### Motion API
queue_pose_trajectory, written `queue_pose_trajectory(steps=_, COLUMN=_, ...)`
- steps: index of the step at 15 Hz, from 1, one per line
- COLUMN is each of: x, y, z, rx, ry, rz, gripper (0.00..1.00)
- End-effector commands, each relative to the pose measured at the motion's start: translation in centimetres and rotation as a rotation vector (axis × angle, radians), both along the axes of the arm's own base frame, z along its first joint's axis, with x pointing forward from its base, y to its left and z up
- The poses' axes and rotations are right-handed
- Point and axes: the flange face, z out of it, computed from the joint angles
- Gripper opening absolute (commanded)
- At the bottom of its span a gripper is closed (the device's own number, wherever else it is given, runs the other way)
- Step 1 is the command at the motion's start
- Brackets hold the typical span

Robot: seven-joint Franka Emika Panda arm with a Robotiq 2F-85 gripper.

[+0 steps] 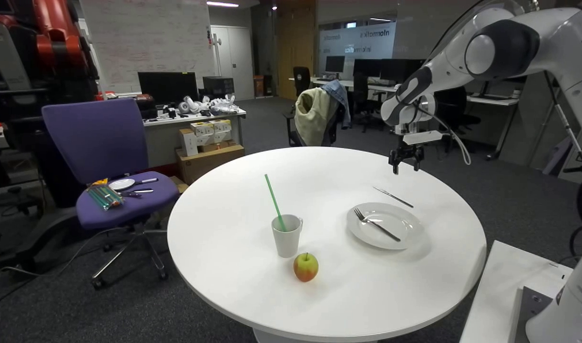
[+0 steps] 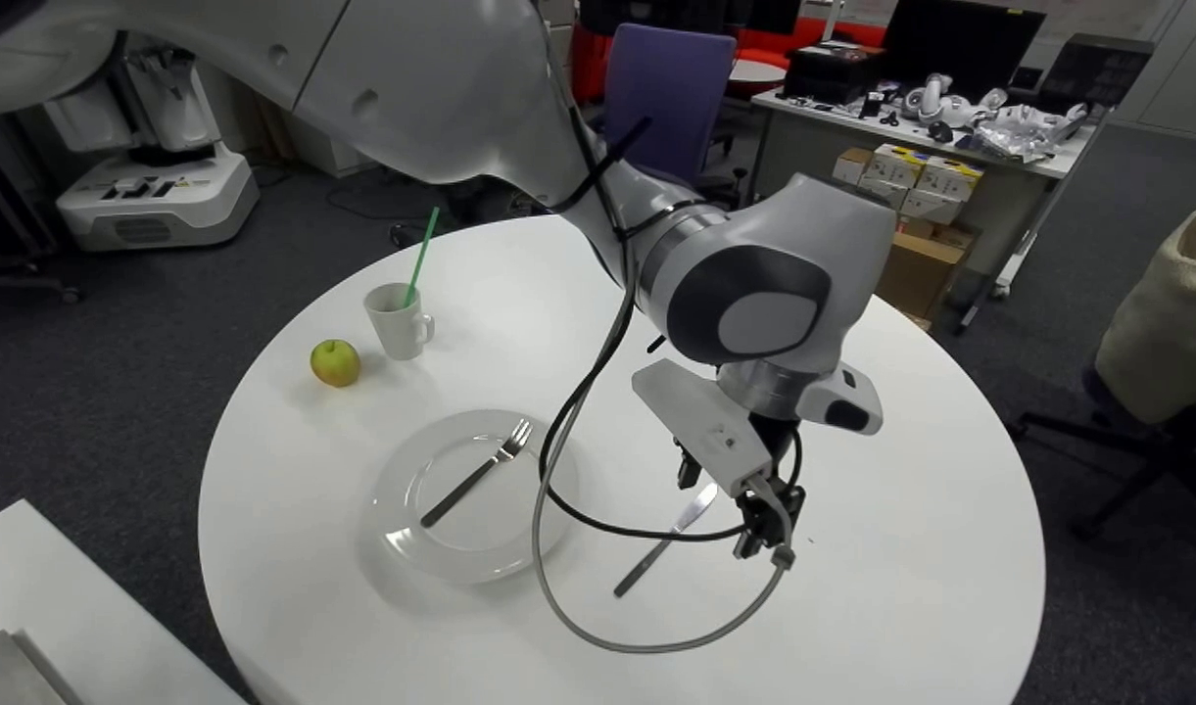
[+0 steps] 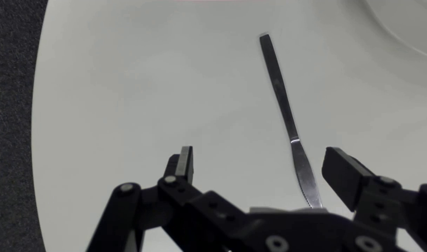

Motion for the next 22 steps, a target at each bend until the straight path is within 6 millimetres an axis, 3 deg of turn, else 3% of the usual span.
queue_pose_trajectory(steps=1, x=0.1, y=-0.1, z=0.0, rx=0.0, ry=0.0, rz=-0.001, gripper=1.0)
queue_pose_trajectory(steps=3, x=0.4, y=-0.1, z=-1.2, rx=0.004, ry=0.018, rz=0.012, gripper=1.0)
queue_pose_trajectory(steps=10, x=2.4, y=3.2, z=-9.5, rx=0.064, ry=0.085, rz=0.084, gripper=1.0)
queue_pose_trajectory(steps=12, x=2.9, y=3.4, z=-10.7, rx=0.051, ry=0.084, rz=0.098, gripper=1.0)
queue_pose_trajectory(steps=18, x=3.7, y=2.2, z=-9.2, rx=-0.015, ry=0.042, rz=0.118, gripper=1.0)
queue_pose_trajectory(steps=22, x=3.6, y=2.3, z=-9.3, rx=0.009, ry=0.026, rz=0.136, gripper=1.0)
